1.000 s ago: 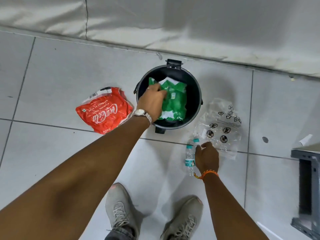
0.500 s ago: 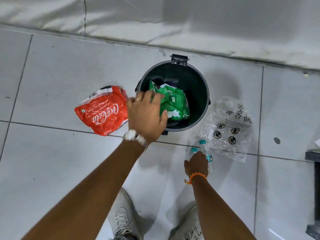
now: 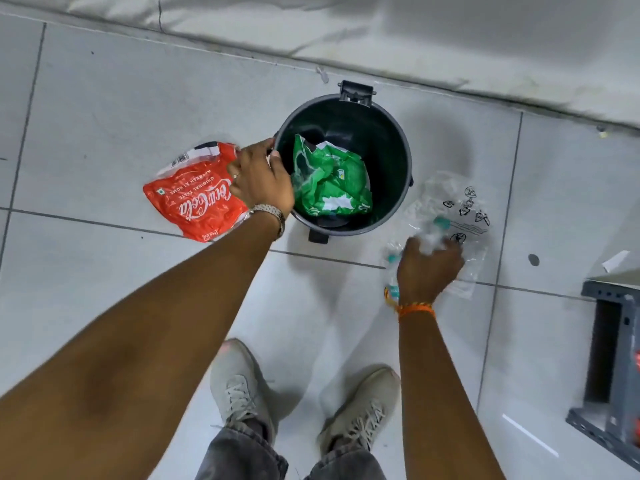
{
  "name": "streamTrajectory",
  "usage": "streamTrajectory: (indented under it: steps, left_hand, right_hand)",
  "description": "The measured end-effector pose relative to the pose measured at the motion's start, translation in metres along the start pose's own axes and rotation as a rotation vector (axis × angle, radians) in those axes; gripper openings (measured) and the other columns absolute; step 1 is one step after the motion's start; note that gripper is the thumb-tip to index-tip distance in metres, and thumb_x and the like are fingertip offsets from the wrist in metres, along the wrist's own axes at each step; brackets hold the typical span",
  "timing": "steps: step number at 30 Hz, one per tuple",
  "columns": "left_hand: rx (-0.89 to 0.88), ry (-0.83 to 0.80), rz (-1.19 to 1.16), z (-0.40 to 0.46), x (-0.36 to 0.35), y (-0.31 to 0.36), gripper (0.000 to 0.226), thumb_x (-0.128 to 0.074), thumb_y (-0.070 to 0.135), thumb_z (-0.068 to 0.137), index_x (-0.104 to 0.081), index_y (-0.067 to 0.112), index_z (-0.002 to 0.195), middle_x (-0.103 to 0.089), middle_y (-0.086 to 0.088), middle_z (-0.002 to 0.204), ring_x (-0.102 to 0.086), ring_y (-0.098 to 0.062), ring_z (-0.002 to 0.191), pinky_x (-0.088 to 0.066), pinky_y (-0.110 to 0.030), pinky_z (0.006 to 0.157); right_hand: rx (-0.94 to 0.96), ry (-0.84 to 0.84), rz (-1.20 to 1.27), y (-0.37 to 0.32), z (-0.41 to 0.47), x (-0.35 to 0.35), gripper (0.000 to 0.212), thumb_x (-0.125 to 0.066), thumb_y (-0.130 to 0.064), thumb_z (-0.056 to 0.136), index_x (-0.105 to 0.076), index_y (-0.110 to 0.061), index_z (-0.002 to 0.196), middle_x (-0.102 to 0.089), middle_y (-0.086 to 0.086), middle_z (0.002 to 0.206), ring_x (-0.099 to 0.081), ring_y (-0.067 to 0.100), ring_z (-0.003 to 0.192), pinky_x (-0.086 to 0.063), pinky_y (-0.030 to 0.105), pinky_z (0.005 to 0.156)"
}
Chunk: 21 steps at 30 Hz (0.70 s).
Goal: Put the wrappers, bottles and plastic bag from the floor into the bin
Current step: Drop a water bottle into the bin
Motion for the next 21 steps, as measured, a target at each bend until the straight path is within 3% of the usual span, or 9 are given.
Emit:
streamTrajectory:
  steps: [1,3,6,10,12,14,18,21]
  left_hand:
    - [0.006,-0.024,0.015,-0.003,0.001,-0.001,0.038,-0.043,0.028,0.101,-0.062,0.03,0.134,-0.052,-0.002,0.152,-0.034,-0.032,0.147,-0.029,-0.051,0.114]
    - [0.041,-0.043,0.0,-0.006,0.003,-0.001,0.038,-0.043,0.029,0.102,-0.063,0.035,0.133,-0.05,0.0,0.155,-0.034,-0.032,0.149,-0.028,-0.054,0.116]
    - [0.108,-0.065,-0.024,-0.013,0.008,0.003,0.037,-0.042,0.032,0.102,-0.063,0.041,0.132,-0.048,0.001,0.157,-0.035,-0.032,0.147,-0.028,-0.053,0.115]
    - [0.139,-0.069,-0.041,-0.015,0.012,0.005,0.037,-0.042,0.031,0.102,-0.064,0.043,0.13,-0.061,-0.001,0.143,-0.042,-0.031,0.14,-0.035,-0.047,0.112]
    - [0.147,-0.063,-0.063,-0.014,0.012,0.005,0.037,-0.042,0.031,0.102,-0.064,0.044,0.129,-0.063,-0.003,0.138,-0.042,-0.031,0.139,-0.038,-0.046,0.113]
    - [0.141,-0.068,-0.087,-0.013,0.011,0.004,0.036,-0.042,0.031,0.102,-0.064,0.044,0.128,-0.064,-0.004,0.136,-0.043,-0.031,0.138,-0.04,-0.048,0.114]
    - [0.082,-0.084,-0.183,-0.009,0.003,-0.004,0.037,-0.041,0.031,0.102,-0.065,0.041,0.128,-0.068,0.0,0.133,-0.055,-0.029,0.132,-0.046,-0.047,0.113]
    - [0.033,-0.063,-0.272,-0.008,-0.001,-0.009,0.038,-0.041,0.03,0.102,-0.066,0.037,0.129,-0.069,0.0,0.133,-0.059,-0.027,0.129,-0.048,-0.045,0.112]
  right_hand:
    - [0.087,0.078,0.112,-0.03,0.002,0.018,0.051,-0.075,-0.013,0.08,-0.056,0.005,0.124,-0.057,0.023,0.122,-0.056,0.029,0.108,-0.039,0.007,0.083]
    - [0.236,0.143,0.314,-0.082,0.003,0.033,0.052,-0.076,-0.01,0.081,-0.056,0.008,0.125,-0.055,0.024,0.118,-0.057,0.024,0.098,-0.044,0.002,0.079]
    - [0.345,0.045,0.378,-0.138,0.002,0.016,0.052,-0.078,-0.014,0.081,-0.055,0.004,0.125,-0.054,0.018,0.111,-0.059,0.027,0.095,-0.055,0.025,0.081]
    - [0.466,-0.202,0.216,-0.171,-0.011,-0.036,0.055,-0.08,-0.024,0.08,-0.056,-0.004,0.126,-0.055,0.013,0.118,-0.059,0.017,0.097,-0.055,0.034,0.087]
    - [0.47,-0.276,-0.006,-0.165,-0.01,-0.055,0.055,-0.077,-0.037,0.079,-0.056,-0.015,0.125,-0.054,0.004,0.122,-0.061,0.018,0.104,-0.049,0.039,0.092]
    - [0.479,-0.19,-0.024,-0.152,0.002,-0.048,0.046,-0.073,-0.039,0.078,-0.059,-0.017,0.116,-0.057,0.002,0.114,-0.063,0.02,0.1,-0.045,0.038,0.089]
    - [0.326,0.066,0.183,-0.08,0.037,-0.009,0.022,-0.069,-0.011,0.076,-0.065,-0.005,0.097,-0.059,0.006,0.089,-0.059,0.022,0.078,-0.047,0.023,0.074]
    - [0.036,0.026,0.042,0.019,0.046,0.001,0.016,-0.063,0.001,0.078,-0.063,-0.006,0.093,-0.062,0.009,0.091,-0.061,0.027,0.086,-0.05,0.03,0.08]
Point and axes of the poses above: each hand's wrist, its own z-axis towards the middle knuckle, its own x-axis out of the back of the hand, y = z × x, the point moved 6 cm from there along z, towards the middle knuckle
